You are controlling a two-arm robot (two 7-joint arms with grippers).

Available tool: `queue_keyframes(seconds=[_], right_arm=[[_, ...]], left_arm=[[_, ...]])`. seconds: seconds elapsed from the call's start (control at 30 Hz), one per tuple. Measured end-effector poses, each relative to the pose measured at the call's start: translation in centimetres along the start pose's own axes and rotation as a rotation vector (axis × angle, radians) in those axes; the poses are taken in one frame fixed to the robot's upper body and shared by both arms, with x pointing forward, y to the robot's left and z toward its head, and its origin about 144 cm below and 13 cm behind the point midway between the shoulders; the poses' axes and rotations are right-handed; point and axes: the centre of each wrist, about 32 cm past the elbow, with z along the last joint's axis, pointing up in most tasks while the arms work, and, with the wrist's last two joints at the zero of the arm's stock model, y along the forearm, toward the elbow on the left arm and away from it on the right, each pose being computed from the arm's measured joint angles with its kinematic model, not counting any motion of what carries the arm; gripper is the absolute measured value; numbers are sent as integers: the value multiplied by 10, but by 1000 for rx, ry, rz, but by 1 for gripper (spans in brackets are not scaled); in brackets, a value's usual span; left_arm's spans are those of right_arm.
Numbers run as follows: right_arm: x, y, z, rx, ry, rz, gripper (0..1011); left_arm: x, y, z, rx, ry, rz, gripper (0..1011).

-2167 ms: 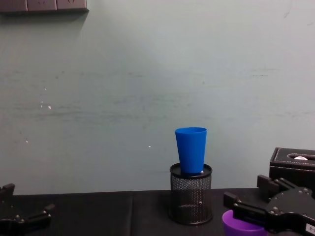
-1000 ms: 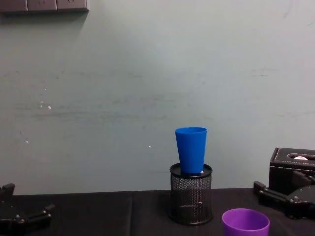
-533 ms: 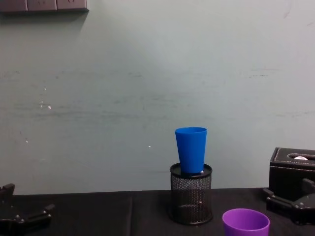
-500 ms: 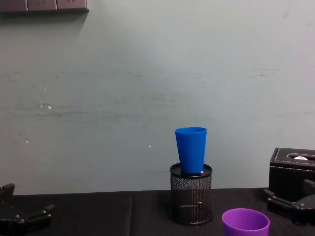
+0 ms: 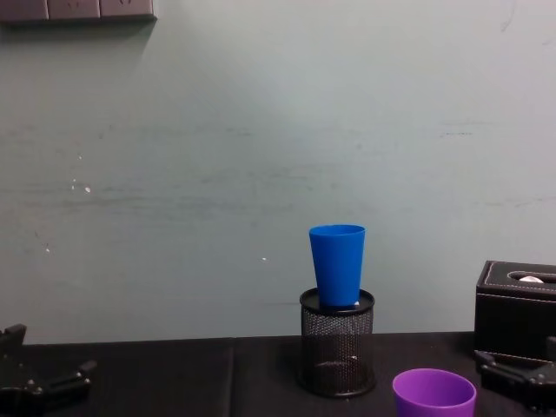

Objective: Pick up one cup with a gripper and tap it against the other cup.

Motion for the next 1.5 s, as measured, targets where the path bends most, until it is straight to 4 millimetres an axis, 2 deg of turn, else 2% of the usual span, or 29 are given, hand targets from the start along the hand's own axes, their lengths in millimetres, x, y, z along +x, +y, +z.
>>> queue_keyframes(seconds=[0.43, 1.5], right_arm=[[0, 2, -7, -39, -8, -22, 1003], [0, 2, -6, -35, -8, -20, 1003]], left_arm=[[0, 0, 0, 0, 0, 0, 1011], [0, 0, 0, 0, 0, 0, 1011]])
